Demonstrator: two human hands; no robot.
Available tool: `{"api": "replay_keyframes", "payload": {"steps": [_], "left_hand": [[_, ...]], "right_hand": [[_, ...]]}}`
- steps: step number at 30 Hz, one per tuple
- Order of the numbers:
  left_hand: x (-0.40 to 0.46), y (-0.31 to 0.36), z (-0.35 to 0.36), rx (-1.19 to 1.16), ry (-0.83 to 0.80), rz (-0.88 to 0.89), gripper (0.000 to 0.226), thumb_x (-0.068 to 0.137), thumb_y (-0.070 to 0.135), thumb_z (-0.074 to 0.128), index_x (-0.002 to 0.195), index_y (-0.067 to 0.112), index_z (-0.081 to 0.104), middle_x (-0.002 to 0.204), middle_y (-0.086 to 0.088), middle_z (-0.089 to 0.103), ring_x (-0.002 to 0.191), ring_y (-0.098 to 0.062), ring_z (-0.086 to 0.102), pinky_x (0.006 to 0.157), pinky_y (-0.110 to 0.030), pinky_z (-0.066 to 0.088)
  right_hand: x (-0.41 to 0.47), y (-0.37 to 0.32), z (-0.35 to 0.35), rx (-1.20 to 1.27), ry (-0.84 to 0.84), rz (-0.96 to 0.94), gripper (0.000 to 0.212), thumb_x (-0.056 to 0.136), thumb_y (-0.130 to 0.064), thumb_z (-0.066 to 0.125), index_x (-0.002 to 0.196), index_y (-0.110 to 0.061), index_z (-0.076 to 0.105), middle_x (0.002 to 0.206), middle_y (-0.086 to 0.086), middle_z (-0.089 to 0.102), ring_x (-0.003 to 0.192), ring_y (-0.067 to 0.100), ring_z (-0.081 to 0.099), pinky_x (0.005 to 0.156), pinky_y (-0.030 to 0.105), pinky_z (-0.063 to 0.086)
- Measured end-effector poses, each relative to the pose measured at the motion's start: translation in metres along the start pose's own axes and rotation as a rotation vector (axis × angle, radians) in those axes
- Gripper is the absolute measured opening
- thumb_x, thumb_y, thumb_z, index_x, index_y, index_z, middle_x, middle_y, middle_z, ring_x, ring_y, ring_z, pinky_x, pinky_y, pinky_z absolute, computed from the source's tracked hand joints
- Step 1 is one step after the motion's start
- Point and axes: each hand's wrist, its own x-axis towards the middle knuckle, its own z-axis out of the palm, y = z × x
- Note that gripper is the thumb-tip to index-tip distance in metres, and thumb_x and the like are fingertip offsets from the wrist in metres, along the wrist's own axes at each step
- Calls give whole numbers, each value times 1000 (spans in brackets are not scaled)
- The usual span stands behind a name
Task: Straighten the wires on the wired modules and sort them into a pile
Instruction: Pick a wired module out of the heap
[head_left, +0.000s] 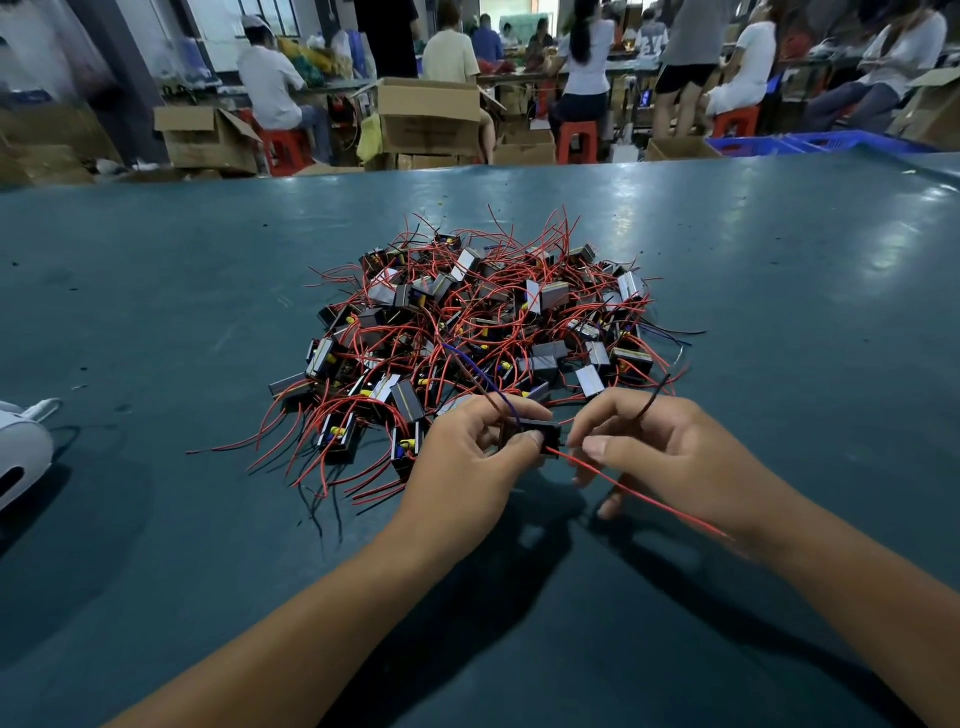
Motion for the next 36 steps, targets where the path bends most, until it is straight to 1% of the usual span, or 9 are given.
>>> {"api": "replay_keyframes", "payload": {"steps": [2, 6, 10, 17, 21, 27, 30, 34, 36], "left_hand": [[-1, 1, -2, -3, 12, 4, 20, 93, 0, 65, 96, 17, 74, 102, -15, 72, 85, -16, 72, 80, -26, 58], [3, -1, -7, -39, 43, -7, 23, 94, 2, 64, 99, 21, 77, 107, -11, 72, 89, -18, 73, 90, -37, 59], [5, -1, -13, -39, -9, -29, 29, 94, 3, 63, 101, 27, 78, 95, -8, 77, 89, -14, 72, 94, -37, 57], [5, 0, -15, 32, 9, -7, 12, 80, 17, 72, 89, 26, 73, 87, -12, 71, 78, -20, 63, 89, -58, 55], [5, -1, -15, 91, 19, -25, 10, 74, 26, 71, 84, 30, 71, 83, -11, 70, 78, -34, 64, 85, -58, 55], [6, -3, -19, 145, -38, -25, 6, 81, 26, 70, 86, 28, 70, 84, -13, 70, 74, -22, 63, 82, -56, 53], [7, -2, -22, 202, -104, -29, 20, 82, 23, 62, 94, 35, 71, 93, -1, 74, 87, -23, 70, 89, -50, 56], [6, 5, -33, 343, -426, 49, 54, 79, 3, 47, 114, 36, 71, 130, 16, 63, 125, 3, 53, 111, -24, 38], [8, 10, -39, 310, -471, 37, 56, 81, -8, 43, 113, 26, 75, 136, 12, 61, 132, 2, 49, 117, -30, 34]], "right_hand": [[-1, -5, -2, 170, -19, 81, 12, 96, -8, 58, 88, -7, 66, 87, 19, 68, 81, 31, 70, 55, 39, 56], [0, -12, -9, 313, -50, 172, 16, 94, -15, 55, 88, -5, 67, 89, 23, 68, 77, 34, 70, 51, 36, 55], [1, -13, -20, 378, -82, 265, 20, 87, -18, 58, 92, -6, 72, 98, 24, 70, 79, 33, 71, 52, 36, 56], [1, -12, -24, 383, -73, 319, 23, 85, -18, 57, 92, -7, 76, 104, 23, 72, 87, 31, 74, 56, 27, 58], [1, -14, -23, 390, -59, 311, 21, 86, -16, 58, 91, -6, 75, 101, 24, 70, 81, 29, 73, 55, 27, 58], [-1, -16, -25, 357, -24, 270, 18, 90, -12, 58, 94, 0, 71, 102, 23, 70, 75, 20, 68, 50, 20, 53], [0, -16, -25, 334, -1, 262, 22, 88, -15, 59, 92, 3, 70, 96, 21, 68, 71, 16, 66, 50, 18, 53], [2, -14, -29, 306, 18, 290, 24, 84, -18, 62, 87, 3, 73, 86, 16, 69, 62, 12, 61, 48, 16, 51], [3, -15, -30, 311, 27, 311, 23, 83, -19, 62, 82, -1, 75, 81, 15, 70, 57, 10, 58, 45, 15, 49]]}}
